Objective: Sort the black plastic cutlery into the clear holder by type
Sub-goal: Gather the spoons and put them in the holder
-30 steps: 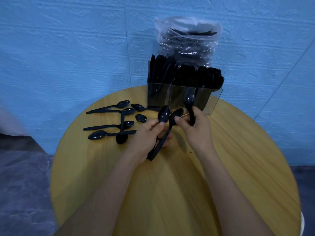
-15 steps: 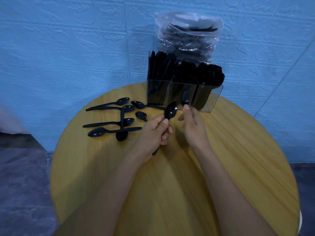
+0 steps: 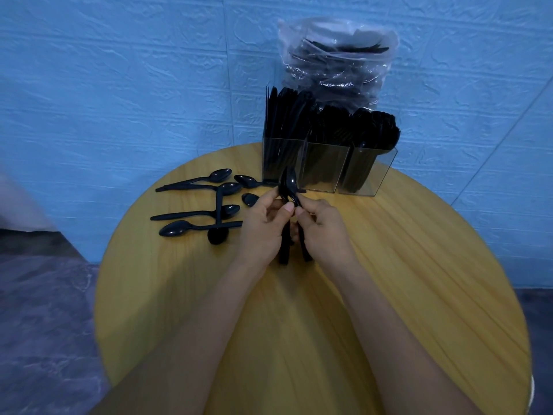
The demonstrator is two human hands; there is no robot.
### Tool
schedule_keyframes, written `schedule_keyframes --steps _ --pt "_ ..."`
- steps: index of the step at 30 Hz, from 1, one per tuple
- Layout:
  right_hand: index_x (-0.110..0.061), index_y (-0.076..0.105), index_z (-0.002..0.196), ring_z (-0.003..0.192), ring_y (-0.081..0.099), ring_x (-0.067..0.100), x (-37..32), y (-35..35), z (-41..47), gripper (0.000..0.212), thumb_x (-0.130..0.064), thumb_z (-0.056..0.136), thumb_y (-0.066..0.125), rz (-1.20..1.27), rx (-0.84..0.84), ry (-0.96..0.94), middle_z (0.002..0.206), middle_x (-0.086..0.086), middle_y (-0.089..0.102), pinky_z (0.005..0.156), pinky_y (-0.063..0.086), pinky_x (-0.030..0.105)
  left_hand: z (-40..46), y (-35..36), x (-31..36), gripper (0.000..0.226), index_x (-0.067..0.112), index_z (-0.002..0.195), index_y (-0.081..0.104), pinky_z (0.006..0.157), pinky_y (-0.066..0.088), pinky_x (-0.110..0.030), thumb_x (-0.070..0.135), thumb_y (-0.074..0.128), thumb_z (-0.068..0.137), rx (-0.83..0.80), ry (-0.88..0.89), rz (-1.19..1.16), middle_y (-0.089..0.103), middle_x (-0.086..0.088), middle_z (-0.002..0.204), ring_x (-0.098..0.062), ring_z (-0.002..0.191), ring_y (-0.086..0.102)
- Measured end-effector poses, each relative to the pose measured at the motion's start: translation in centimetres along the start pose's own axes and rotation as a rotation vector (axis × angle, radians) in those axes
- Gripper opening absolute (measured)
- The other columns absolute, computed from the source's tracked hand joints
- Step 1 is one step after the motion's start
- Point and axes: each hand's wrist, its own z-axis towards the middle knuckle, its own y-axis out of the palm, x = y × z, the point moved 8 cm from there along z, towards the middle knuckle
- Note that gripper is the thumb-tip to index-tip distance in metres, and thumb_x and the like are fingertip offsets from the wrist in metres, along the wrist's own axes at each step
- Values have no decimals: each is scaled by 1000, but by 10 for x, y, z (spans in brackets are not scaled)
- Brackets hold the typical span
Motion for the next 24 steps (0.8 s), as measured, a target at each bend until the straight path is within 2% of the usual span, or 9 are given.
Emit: schedule_keyframes --steps 4,6,8,12,14,17,19,21,24 --pt "-14 65 116 88 52 22 -5 -1 -1 30 -8 99 40 -107 -9 -35 98 20 55 69 47 22 0 2 1 28 11 122 58 81 52 -28 8 49 96 -30 15 6 66 -12 104 -18 94 63" --pt "-12 66 108 90 46 18 -8 -2 -1 27 -9 99 41 -180 -14 -64 92 17 57 71 39 16 1 2 -1 33 12 128 56 88 50 -23 8 49 96 -33 -2 -3 67 -3 110 -11 103 63" --pt "-13 66 106 87 41 12 -8 -1 0 26 -11 99 41 -238 -25 -95 87 14 54 68 34 12 0 4 -7 34 12 131 54 93 49 -24 10 47 97 -52 -58 -80 66 -3 116 -11 109 61" --pt "-7 63 100 84 38 11 -8 5 0 23 -14 99 41 -387 -35 -157 84 2 39 73 33 20 0 6 -15 39 19 138 46 100 46 -27 16 44 99 -85 -137 -129 60 -1 127 -10 118 55" --pt "-10 61 97 90 40 17 -8 6 0 22 -17 99 40 -455 -51 -164 88 2 37 78 42 31 -1 7 -15 38 19 137 48 90 51 -23 16 42 100 -98 -151 -141 64 1 118 -8 107 60" --pt "-20 59 90 95 43 20 -8 7 -1 22 -24 100 40 -399 -113 -141 85 -4 41 85 45 45 -3 2 -9 33 15 131 52 52 44 -18 16 41 100 -91 -138 -116 59 4 76 -5 60 52" --pt "-16 65 108 102 43 20 -7 4 -3 27 -27 100 42 -394 -108 -104 90 -4 45 93 40 41 -4 -7 -7 26 14 120 56 46 35 -17 15 39 101 -48 -118 -116 52 4 70 -5 54 42" --pt "-13 54 132 112 42 21 -5 -2 -5 40 -32 98 46 -469 -33 -50 104 0 47 99 38 36 -5 -21 -2 21 17 100 58 45 30 -18 15 37 102 20 -100 -150 51 3 69 -6 51 38" --pt "-17 45 139 122 37 23 -2 2 -6 50 -38 94 52 -672 -10 15 126 5 45 104 35 36 -7 -47 5 22 19 84 53 44 28 -18 20 39 101 112 -100 -188 49 4 68 -4 49 38"
